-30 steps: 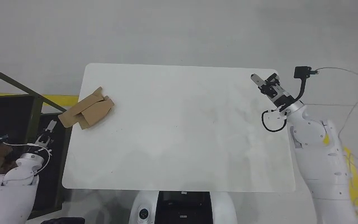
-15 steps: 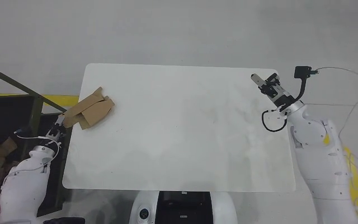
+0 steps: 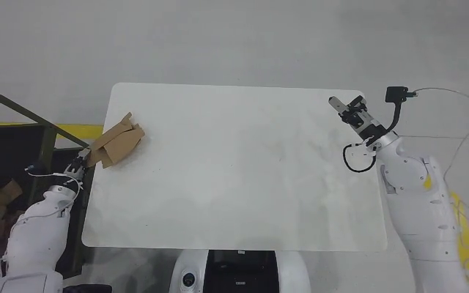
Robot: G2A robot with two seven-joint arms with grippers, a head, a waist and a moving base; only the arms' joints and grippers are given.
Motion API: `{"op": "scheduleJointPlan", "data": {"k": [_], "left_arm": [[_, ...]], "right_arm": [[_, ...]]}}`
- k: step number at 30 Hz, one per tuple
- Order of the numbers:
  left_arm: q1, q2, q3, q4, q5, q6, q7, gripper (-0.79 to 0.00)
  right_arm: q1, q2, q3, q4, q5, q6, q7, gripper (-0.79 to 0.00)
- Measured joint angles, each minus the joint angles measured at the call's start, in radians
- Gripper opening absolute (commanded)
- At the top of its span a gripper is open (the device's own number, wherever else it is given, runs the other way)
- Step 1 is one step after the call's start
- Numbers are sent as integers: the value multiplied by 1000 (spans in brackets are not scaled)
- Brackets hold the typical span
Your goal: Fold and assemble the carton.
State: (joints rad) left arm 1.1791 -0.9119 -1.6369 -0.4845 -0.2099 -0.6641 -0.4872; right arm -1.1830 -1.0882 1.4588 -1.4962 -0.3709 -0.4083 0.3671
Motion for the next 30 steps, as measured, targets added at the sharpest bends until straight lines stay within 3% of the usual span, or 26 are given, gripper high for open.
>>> {"op": "scheduleJointPlan", "data": {"k": [6, 14, 19, 30], "left_arm": [[-18, -4, -20, 7, -81, 4, -67, -686], [-33, -8, -62, -39, -242, 57, -191, -680], [-32, -10, -83, -101, -324, 94, -255, -779], [9, -22, -88, -315, -427, 221, -298, -785]], "right_arm": [[0, 0, 0, 0, 0, 0, 0, 0], [0, 0, 0, 0, 0, 0, 0, 0], [0, 0, 0, 0, 0, 0, 0, 0], [0, 0, 0, 0, 0, 0, 0, 0]]}}
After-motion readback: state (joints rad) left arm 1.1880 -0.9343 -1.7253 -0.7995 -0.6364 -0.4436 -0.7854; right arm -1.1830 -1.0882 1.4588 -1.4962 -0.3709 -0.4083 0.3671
